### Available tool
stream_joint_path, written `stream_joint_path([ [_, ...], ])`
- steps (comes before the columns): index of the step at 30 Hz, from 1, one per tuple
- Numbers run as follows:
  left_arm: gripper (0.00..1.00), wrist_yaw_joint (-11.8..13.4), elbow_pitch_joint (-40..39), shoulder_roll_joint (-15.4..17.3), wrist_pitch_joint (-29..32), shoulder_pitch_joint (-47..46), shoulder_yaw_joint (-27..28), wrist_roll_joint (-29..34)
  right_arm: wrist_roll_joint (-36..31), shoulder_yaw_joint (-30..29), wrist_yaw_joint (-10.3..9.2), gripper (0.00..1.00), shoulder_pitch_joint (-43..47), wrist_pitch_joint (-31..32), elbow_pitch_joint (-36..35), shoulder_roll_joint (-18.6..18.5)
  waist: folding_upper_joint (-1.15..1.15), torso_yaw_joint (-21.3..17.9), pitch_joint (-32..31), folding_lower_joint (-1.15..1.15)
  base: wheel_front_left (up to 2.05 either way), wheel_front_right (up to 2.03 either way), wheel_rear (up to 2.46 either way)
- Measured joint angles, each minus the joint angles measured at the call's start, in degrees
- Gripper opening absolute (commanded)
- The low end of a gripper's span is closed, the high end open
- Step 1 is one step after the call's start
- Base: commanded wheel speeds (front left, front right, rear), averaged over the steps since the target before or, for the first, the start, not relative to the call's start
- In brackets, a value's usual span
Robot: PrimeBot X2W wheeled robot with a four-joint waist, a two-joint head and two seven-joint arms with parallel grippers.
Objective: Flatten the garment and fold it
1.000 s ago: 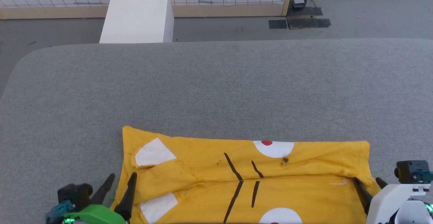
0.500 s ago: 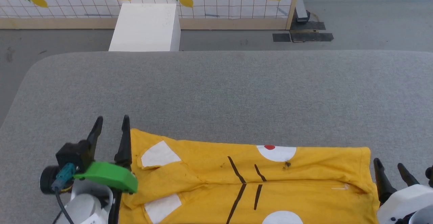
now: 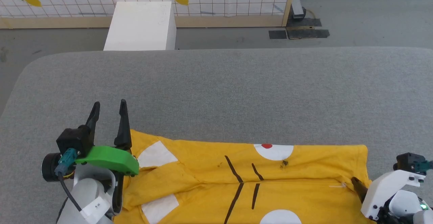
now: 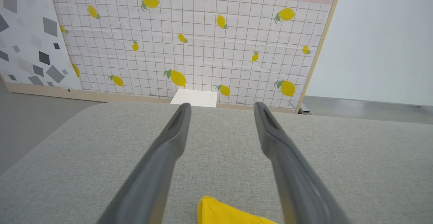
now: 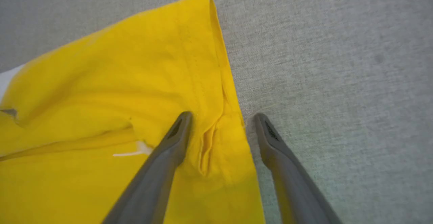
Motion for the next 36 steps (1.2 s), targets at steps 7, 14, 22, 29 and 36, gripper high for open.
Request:
stream_joint_path([
  [7,1.0,-1.7,1.3,-1.1,0.0,0.0,2.1,1.6,-0.3,1.4,-0.01,0.0,0.3,4.4,-3.0,0.1,0.0,0.2,0.3,0.0,0.0,0.0,0.0],
  [14,1.0,-3.3,2.6,-2.3,0.0,0.0,3.5,2.9,-4.0,-0.9,0.01,0.0,1.7,2.7,-6.6,1.0,0.0,0.3,0.4,0.0,0.0,0.0,0.0],
  [22,1.0,-4.4,2.9,-3.0,0.0,-0.1,4.9,3.7,-17.0,-15.2,0.02,0.0,1.3,-4.4,-8.0,0.9,0.0,0.6,0.9,0.0,0.0,0.0,0.0],
  [29,1.0,-5.2,3.0,-4.0,0.0,-0.1,5.6,4.1,-21.2,-22.2,0.02,0.0,0.0,-8.0,-6.9,-1.7,0.0,1.3,1.5,0.0,0.0,0.0,0.0],
  [36,1.0,-5.8,3.3,-4.4,0.0,0.0,6.0,4.8,-18.6,-19.1,0.02,0.0,0.6,-3.9,-8.5,-2.1,0.0,1.8,1.6,0.0,0.0,0.0,0.0],
])
